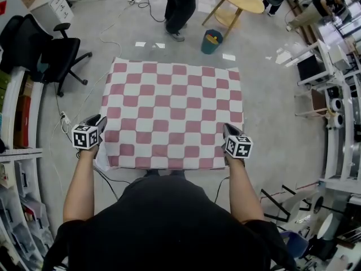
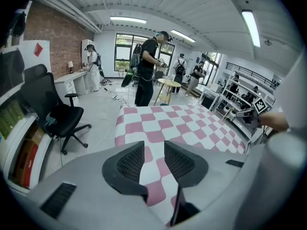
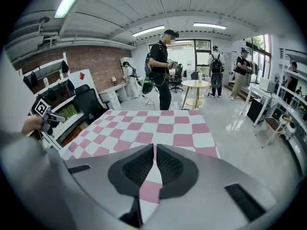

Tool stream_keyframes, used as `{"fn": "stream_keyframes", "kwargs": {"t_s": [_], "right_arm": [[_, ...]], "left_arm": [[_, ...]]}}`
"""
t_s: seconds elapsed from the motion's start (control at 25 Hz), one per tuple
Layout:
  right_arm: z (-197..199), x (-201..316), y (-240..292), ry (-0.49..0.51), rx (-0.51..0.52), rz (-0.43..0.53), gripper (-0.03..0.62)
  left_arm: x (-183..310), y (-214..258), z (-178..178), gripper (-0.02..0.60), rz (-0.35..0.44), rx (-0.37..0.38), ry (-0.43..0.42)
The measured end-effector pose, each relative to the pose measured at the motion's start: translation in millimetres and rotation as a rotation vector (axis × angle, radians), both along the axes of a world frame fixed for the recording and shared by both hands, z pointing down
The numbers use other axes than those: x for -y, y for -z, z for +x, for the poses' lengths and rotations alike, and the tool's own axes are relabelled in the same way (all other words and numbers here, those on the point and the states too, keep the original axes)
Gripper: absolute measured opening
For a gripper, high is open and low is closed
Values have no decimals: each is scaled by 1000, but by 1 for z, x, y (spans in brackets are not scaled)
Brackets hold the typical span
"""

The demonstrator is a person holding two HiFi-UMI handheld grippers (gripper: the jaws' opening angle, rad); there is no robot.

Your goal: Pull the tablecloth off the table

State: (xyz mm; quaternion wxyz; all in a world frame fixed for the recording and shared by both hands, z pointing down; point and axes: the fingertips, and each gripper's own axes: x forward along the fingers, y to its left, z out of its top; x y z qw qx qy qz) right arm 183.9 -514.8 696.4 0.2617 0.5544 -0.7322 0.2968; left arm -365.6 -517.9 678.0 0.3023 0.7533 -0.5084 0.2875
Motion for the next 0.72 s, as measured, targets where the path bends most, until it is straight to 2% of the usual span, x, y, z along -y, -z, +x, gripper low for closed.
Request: {"fn": "stream_keyframes", "kwargs": {"t_s": [0.36, 0.72], "right_arm": [[60, -18, -55, -65, -86, -91, 44], [128, -35, -103, -152, -111, -184, 81]], "left_arm": [[-16, -62, -20, 161, -108, 41, 39], [-30, -110, -32, 210, -196, 33, 81]]}}
